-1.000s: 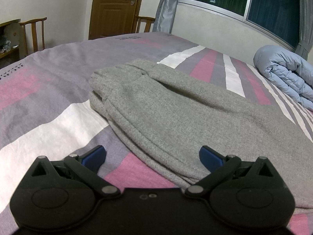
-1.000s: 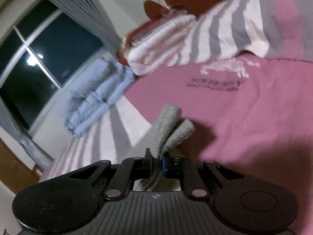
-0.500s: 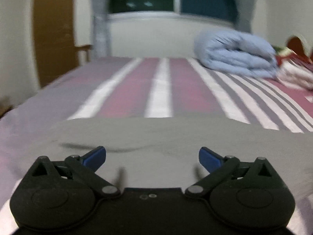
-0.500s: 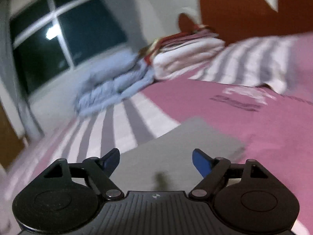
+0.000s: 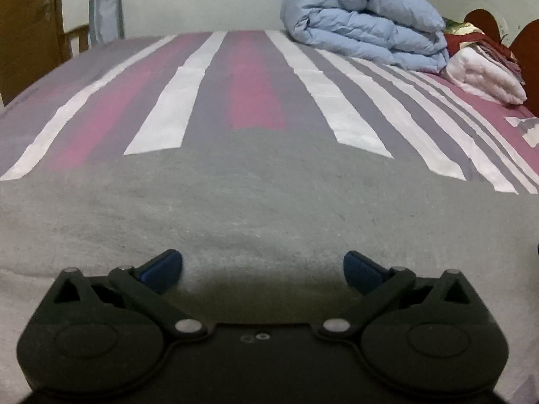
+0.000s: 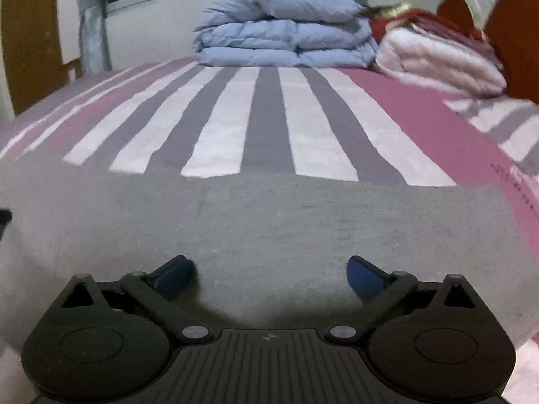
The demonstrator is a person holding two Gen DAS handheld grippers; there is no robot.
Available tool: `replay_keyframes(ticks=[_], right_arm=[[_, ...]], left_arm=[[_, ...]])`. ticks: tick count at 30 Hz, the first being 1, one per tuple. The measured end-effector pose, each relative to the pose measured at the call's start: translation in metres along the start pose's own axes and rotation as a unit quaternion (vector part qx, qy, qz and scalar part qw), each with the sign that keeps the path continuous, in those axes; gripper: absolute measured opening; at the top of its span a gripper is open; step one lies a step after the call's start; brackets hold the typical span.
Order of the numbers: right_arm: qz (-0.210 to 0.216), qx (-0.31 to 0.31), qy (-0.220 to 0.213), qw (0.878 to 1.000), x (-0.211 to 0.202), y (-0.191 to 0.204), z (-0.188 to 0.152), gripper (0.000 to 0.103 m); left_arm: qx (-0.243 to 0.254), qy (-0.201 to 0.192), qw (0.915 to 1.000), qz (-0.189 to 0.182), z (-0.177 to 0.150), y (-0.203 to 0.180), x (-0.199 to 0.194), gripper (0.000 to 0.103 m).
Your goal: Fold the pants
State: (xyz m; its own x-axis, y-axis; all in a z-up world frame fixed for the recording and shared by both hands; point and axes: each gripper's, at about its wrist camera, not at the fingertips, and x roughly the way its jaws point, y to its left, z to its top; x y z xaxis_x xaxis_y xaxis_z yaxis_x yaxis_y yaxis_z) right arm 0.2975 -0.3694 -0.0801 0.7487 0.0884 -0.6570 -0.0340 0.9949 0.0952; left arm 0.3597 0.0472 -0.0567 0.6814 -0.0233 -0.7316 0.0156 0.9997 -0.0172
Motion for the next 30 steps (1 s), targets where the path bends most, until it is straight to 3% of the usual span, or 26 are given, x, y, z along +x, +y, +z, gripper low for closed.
replay_keyframes(ticks=[5, 7, 9, 11, 14, 17, 19, 20, 22, 25, 27, 30], right_arm=[[-0.026, 0.007, -0.041, 0.999, -0.034, -0.016, 0.002, 0.099], [-0.061, 0.01, -0.005, 0.998, -0.026, -0.03, 0.002, 0.1], [-0.054, 0.035, 0.013, 0.998, -0.014, -0.05, -0.004, 0.103], [-0.058, 0.031, 0.023, 0.998, -0.017, -0.049, 0.004, 0.103], [-0.039, 0.032, -0.023, 0.998, -0.038, -0.041, 0.013, 0.103], [-0.044, 0.018, -0.025, 0.999, -0.033, -0.032, 0.02, 0.103], [-0.045, 0.009, -0.001, 0.999, -0.015, -0.031, 0.022, 0.103], [-0.064, 0.009, 0.026, 0.998, -0.002, -0.032, 0.02, 0.103], [-0.056, 0.036, 0.046, 0.997, 0.003, -0.04, 0.022, 0.103], [-0.042, 0.032, 0.005, 0.999, -0.016, -0.029, 0.032, 0.103], [-0.013, 0.03, -0.001, 0.999, -0.017, -0.011, 0.04, 0.103], [0.038, 0.025, -0.006, 0.999, -0.009, 0.026, 0.048, 0.103]], left_arm=[[-0.002, -0.025, 0.9986, 0.046, -0.011, 0.042, -0.036, 0.097], [-0.021, -0.002, 0.9962, 0.085, -0.022, 0.07, -0.034, 0.098], [-0.06, 0.0, 0.9963, 0.061, -0.026, 0.098, -0.034, 0.097], [-0.054, 0.002, 0.9956, 0.076, -0.021, 0.105, -0.044, 0.096], [-0.051, -0.03, 0.9936, 0.096, -0.016, 0.12, -0.058, 0.096], [-0.066, -0.027, 0.9917, 0.107, -0.016, 0.153, -0.055, 0.095], [-0.028, -0.004, 0.9895, 0.142, -0.02, 0.161, -0.043, 0.096], [-0.009, -0.005, 0.9905, 0.137, -0.023, 0.161, -0.042, 0.095], [-0.006, -0.008, 0.9916, 0.129, -0.018, 0.158, -0.051, 0.095], [-0.014, -0.05, 0.9895, 0.135, -0.012, 0.158, -0.07, 0.095], [-0.034, -0.067, 0.9886, 0.13, -0.004, 0.164, -0.075, 0.095], [-0.039, -0.061, 0.9886, 0.132, 0.007, 0.174, -0.064, 0.095]])
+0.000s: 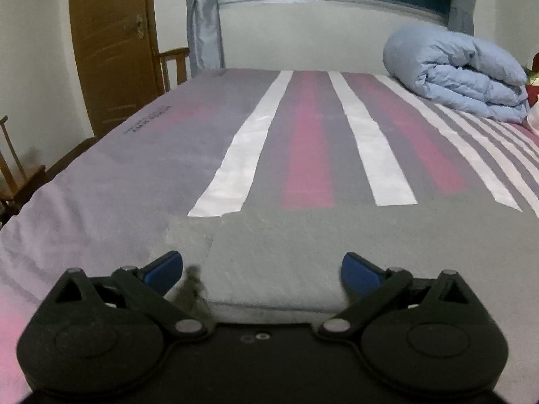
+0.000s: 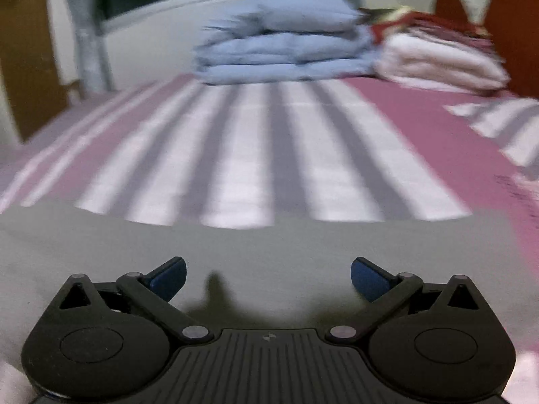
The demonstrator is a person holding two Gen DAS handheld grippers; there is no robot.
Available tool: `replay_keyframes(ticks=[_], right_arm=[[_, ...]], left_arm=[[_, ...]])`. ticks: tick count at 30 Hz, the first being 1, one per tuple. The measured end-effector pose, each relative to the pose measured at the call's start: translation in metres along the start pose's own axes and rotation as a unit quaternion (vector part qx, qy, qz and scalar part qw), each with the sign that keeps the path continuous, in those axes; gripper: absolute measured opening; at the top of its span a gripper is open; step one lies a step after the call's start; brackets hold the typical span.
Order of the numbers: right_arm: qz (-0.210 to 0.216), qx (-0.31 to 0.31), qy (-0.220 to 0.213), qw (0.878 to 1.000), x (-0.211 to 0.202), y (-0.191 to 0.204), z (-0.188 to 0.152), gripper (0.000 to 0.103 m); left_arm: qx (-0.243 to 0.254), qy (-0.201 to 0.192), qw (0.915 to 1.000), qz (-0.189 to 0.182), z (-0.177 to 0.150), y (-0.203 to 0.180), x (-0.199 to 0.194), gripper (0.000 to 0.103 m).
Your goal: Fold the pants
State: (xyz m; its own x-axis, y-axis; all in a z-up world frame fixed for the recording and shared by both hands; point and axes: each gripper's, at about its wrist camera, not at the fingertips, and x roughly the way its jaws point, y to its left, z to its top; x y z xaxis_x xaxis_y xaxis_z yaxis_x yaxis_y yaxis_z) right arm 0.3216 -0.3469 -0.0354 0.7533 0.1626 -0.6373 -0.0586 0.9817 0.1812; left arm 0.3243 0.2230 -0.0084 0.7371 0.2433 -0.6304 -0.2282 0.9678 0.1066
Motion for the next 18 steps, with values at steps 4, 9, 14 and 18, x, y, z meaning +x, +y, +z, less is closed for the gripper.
replay_keyframes(ticks=[4, 9, 14, 18], right_arm=[[0.051, -0.038, 0.008, 0.998, 0.026, 0.068, 0.002, 0.103], [0.034, -0.076, 0.067, 0.994, 0.077, 0.124, -0.002, 0.103], [0.035, -0.064, 0.049, 0.996, 0.068, 0.121, -0.002, 0.103], [0.025, -0.058, 0.013, 0.998, 0.044, 0.104, -0.002, 0.103]], left_arm=[[0.022, 0.041, 0.998, 0.043, -0.007, 0.013, 0.031, 0.098], [-0.014, 0.045, 0.9988, 0.007, -0.018, 0.03, 0.039, 0.098], [-0.002, 0.033, 0.9992, 0.021, -0.019, 0.025, 0.031, 0.097], [0.008, 0.021, 0.9993, 0.03, -0.022, 0.021, 0.016, 0.097]])
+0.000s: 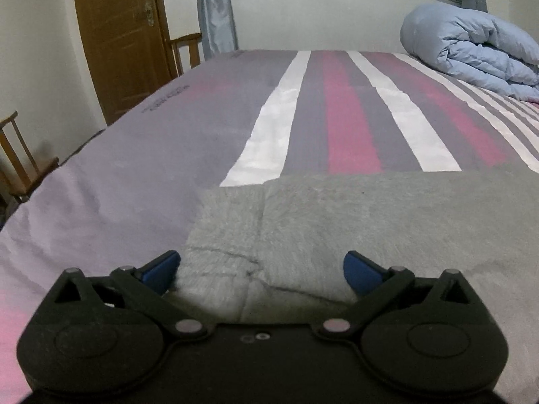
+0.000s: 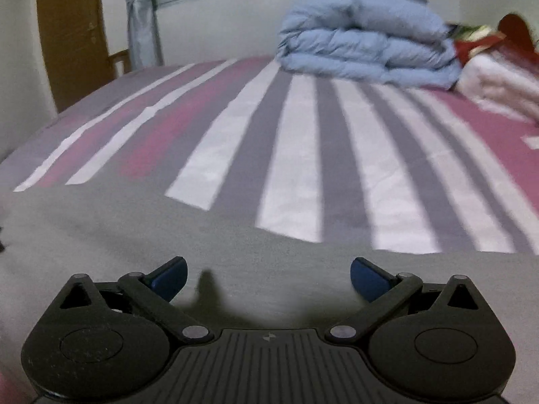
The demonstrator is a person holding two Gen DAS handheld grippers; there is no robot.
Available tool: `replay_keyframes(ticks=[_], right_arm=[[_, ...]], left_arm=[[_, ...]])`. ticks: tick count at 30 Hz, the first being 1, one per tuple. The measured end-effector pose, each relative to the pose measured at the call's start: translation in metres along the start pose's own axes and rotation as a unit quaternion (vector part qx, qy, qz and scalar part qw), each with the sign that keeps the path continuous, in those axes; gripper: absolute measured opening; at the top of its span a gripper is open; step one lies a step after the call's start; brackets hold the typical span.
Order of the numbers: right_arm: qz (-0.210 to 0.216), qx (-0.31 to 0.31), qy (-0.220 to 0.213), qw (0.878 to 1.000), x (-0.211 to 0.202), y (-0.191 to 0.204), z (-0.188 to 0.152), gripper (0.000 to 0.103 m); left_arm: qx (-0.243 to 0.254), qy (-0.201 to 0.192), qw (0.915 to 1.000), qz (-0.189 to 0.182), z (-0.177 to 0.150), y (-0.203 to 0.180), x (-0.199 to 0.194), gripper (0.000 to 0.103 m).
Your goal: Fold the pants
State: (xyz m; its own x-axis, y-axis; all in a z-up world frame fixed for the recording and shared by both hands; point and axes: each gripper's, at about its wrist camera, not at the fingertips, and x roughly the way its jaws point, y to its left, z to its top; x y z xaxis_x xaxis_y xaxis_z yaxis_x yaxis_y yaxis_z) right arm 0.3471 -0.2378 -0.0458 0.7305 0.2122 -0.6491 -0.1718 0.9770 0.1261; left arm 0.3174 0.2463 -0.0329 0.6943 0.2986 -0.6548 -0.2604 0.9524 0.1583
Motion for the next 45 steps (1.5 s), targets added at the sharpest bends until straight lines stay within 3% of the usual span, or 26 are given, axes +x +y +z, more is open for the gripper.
replay_keyframes(ticks=[6, 9, 10, 12, 13, 15, 17, 19, 21, 23, 24, 26, 28, 31, 33, 37, 39, 42, 45], right_arm=[[-0.016, 0.035, -0.022, 0.999, -0.03, -0.025, -0.008, 0.103], [-0.043, 0.031, -0.038, 0.998, -0.041, -0.04, -0.017, 0.103], [-0.058, 0.026, -0.026, 0.998, -0.039, -0.047, -0.025, 0.103], [-0.054, 0.032, 0.042, 0.997, -0.023, -0.067, -0.042, 0.103], [-0.042, 0.035, 0.029, 0.998, -0.029, -0.076, -0.047, 0.103], [-0.069, 0.033, 0.009, 0.997, -0.049, -0.087, -0.046, 0.103], [-0.059, 0.043, -0.037, 0.997, -0.073, -0.105, -0.051, 0.103], [-0.085, 0.049, -0.061, 0.993, -0.091, -0.124, -0.059, 0.103], [-0.108, 0.054, -0.054, 0.991, -0.094, -0.147, -0.068, 0.103], [-0.133, 0.088, 0.014, 0.987, -0.082, -0.175, -0.08, 0.103], [-0.12, 0.104, 0.013, 0.987, -0.086, -0.184, -0.085, 0.103], [-0.113, 0.117, -0.035, 0.986, -0.114, -0.188, -0.087, 0.103], [-0.099, 0.112, -0.069, 0.986, -0.135, -0.187, -0.091, 0.103], [-0.091, 0.129, -0.082, 0.984, -0.156, -0.187, -0.104, 0.103], [-0.093, 0.158, -0.086, 0.979, -0.166, -0.192, -0.113, 0.103], [-0.104, 0.208, -0.083, 0.969, -0.166, -0.197, -0.126, 0.103], [-0.107, 0.217, -0.087, 0.966, -0.166, -0.2, -0.132, 0.103], [-0.103, 0.222, -0.092, 0.965, -0.168, -0.197, -0.13, 0.103], [-0.102, 0.22, -0.098, 0.965, -0.166, -0.193, -0.126, 0.103]], left_arm=[[-0.008, -0.006, 1.0, 0.001, 0.0, 0.002, -0.017, 0.097], [-0.003, -0.004, 1.0, 0.001, -0.006, 0.001, -0.024, 0.097], [0.004, 0.008, 1.0, 0.004, -0.01, 0.0, -0.021, 0.097], [0.007, 0.02, 0.9998, 0.004, -0.02, 0.001, -0.018, 0.097], [0.005, 0.011, 0.9999, 0.008, -0.022, 0.001, -0.023, 0.097], [0.005, -0.012, 0.9999, 0.007, -0.027, -0.001, -0.038, 0.097], [-0.002, -0.029, 0.9995, 0.008, -0.033, -0.004, -0.051, 0.097], [-0.011, -0.045, 0.9989, 0.002, -0.038, -0.009, -0.063, 0.097], [-0.014, -0.045, 0.9989, -0.001, -0.045, -0.015, -0.066, 0.097], [0.005, -0.017, 0.9997, 0.02, -0.053, -0.021, -0.055, 0.097], [-0.002, -0.021, 0.9996, 0.018, -0.054, -0.019, -0.057, 0.097], [-0.041, -0.029, 0.9987, 0.006, -0.052, -0.003, -0.066, 0.097], [-0.088, -0.048, 0.9948, 0.015, -0.051, 0.021, -0.078, 0.097], [-0.148, -0.051, 0.9873, 0.025, -0.052, 0.059, -0.088, 0.093], [-0.174, -0.048, 0.9834, 0.017, -0.051, 0.077, -0.092, 0.081], [-0.228, -0.03, 0.9725, -0.036, -0.052, 0.1, -0.087, 0.054], [-0.269, -0.014, 0.9604, -0.071, -0.057, 0.106, -0.079, 0.042], [-0.324, -0.002, 0.9394, -0.113, -0.064, 0.11, -0.069, 0.034], [-0.335, 0.0, 0.9329, -0.132, -0.068, 0.104, -0.066, 0.028]])
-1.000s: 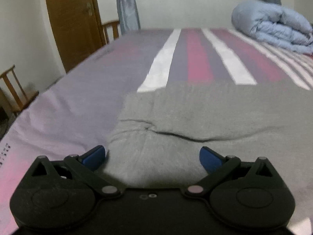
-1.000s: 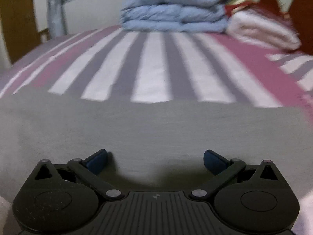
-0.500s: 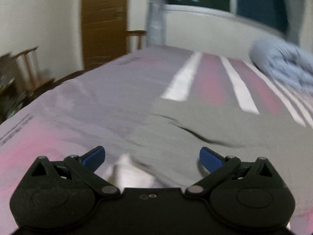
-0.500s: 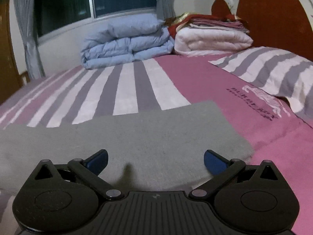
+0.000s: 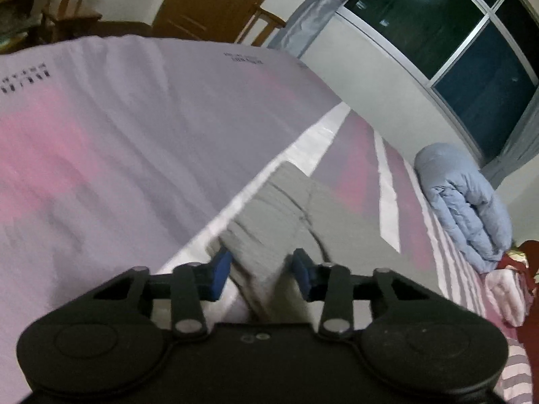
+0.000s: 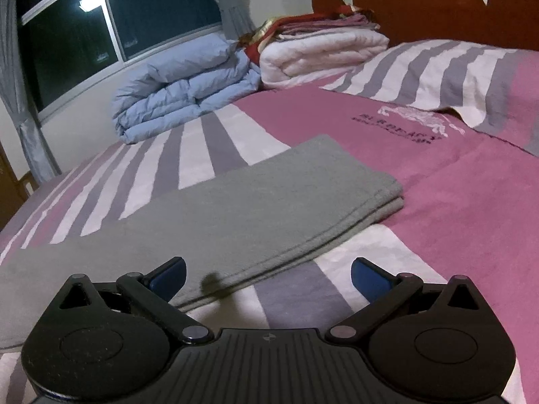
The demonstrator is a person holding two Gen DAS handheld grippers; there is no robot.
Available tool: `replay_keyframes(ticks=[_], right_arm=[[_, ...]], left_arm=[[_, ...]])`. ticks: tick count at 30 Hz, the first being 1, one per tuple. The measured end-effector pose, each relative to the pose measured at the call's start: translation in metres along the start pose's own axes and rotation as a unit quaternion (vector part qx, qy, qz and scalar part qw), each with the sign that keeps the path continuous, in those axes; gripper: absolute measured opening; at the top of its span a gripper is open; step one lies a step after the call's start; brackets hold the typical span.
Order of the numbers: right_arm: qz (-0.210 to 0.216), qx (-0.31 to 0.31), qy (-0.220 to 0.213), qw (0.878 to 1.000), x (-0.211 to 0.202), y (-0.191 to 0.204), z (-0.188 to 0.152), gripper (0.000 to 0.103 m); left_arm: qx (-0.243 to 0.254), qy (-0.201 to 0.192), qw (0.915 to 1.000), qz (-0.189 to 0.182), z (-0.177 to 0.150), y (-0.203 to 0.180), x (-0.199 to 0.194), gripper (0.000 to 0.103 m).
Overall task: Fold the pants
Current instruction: 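Grasp the pants edge with the left gripper and fold it over, then open the left gripper and release the folded pants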
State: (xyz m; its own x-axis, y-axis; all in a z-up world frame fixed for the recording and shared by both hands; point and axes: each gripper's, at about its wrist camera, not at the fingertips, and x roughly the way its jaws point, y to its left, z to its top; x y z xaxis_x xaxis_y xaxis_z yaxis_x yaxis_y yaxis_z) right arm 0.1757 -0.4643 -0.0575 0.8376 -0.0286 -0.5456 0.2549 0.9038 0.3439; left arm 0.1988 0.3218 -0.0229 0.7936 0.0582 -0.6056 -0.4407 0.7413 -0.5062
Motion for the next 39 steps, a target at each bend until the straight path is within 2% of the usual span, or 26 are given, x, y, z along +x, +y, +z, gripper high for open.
replay_keyframes(ticks=[4, 10, 13, 15, 17, 19, 21, 22, 23, 25, 26, 28, 30, 31, 34, 38, 39], right_arm=[[-0.002, 0.001, -0.014, 1.0, 0.0, 0.004, -0.002, 0.103], [-0.01, 0.013, -0.023, 1.0, -0.001, 0.007, -0.007, 0.103], [-0.012, 0.011, -0.017, 1.0, 0.001, 0.008, -0.01, 0.103], [-0.013, 0.009, -0.018, 1.0, 0.001, 0.009, -0.01, 0.103], [-0.01, 0.005, -0.021, 1.0, -0.001, 0.011, -0.01, 0.103], [-0.01, 0.002, -0.024, 1.0, -0.002, 0.011, -0.011, 0.103], [-0.011, 0.007, -0.023, 1.0, -0.002, 0.009, -0.011, 0.103], [-0.012, 0.01, -0.022, 1.0, -0.001, 0.008, -0.011, 0.103], [-0.013, 0.014, -0.021, 1.0, -0.001, 0.007, -0.011, 0.103], [-0.013, 0.022, -0.02, 0.999, 0.0, 0.004, -0.011, 0.103], [-0.013, 0.024, -0.019, 0.999, 0.0, 0.002, -0.01, 0.103], [-0.011, 0.029, -0.017, 0.999, 0.001, -0.001, -0.01, 0.103], [-0.009, 0.031, -0.017, 0.999, 0.0, -0.002, -0.011, 0.103], [-0.008, 0.031, -0.017, 0.999, -0.001, -0.002, -0.011, 0.103], [0.001, 0.039, -0.021, 0.999, -0.003, -0.004, -0.011, 0.103], [0.025, 0.084, -0.028, 0.996, -0.004, -0.017, -0.011, 0.103], [0.035, 0.099, -0.032, 0.994, -0.006, -0.021, -0.011, 0.103]], left_arm=[[0.016, -0.001, 0.9998, 0.011, -0.005, -0.005, 0.01, 0.027], [0.06, -0.032, 0.9976, 0.011, -0.005, -0.024, 0.005, 0.026], [0.03, 0.003, 0.9994, 0.014, 0.003, -0.016, 0.022, 0.025], [0.015, 0.0, 0.9999, 0.003, 0.009, -0.011, 0.025, 0.018], [0.03, -0.027, 0.999, -0.018, 0.015, -0.018, 0.016, 0.015], [0.062, -0.086, 0.993, -0.052, 0.02, -0.034, -0.002, 0.014], [0.093, -0.125, 0.9862, -0.057, 0.02, -0.044, -0.012, 0.015], [0.119, -0.118, 0.9853, -0.036, 0.016, -0.047, -0.007, 0.015], [0.143, -0.089, 0.9857, -0.005, 0.012, -0.045, 0.004, 0.015], [0.153, -0.01, 0.987, 0.047, 0.0, -0.029, 0.031, 0.015], [0.147, -0.003, 0.9882, 0.044, -0.005, -0.02, 0.034, 0.019], [0.135, -0.028, 0.99, 0.031, -0.009, -0.015, 0.024, 0.03], [0.136, -0.04, 0.9877, 0.066, -0.013, -0.016, 0.018, 0.065], [0.136, -0.046, 0.9865, 0.079, -0.015, -0.016, 0.014, 0.069], [0.143, -0.067, 0.9828, 0.096, -0.025, -0.027, -0.003, 0.069], [0.227, -0.117, 0.959, 0.122, -0.046, -0.076, -0.014, 0.091], [0.244, -0.124, 0.9544, 0.119, -0.054, -0.086, -0.015, 0.092]])
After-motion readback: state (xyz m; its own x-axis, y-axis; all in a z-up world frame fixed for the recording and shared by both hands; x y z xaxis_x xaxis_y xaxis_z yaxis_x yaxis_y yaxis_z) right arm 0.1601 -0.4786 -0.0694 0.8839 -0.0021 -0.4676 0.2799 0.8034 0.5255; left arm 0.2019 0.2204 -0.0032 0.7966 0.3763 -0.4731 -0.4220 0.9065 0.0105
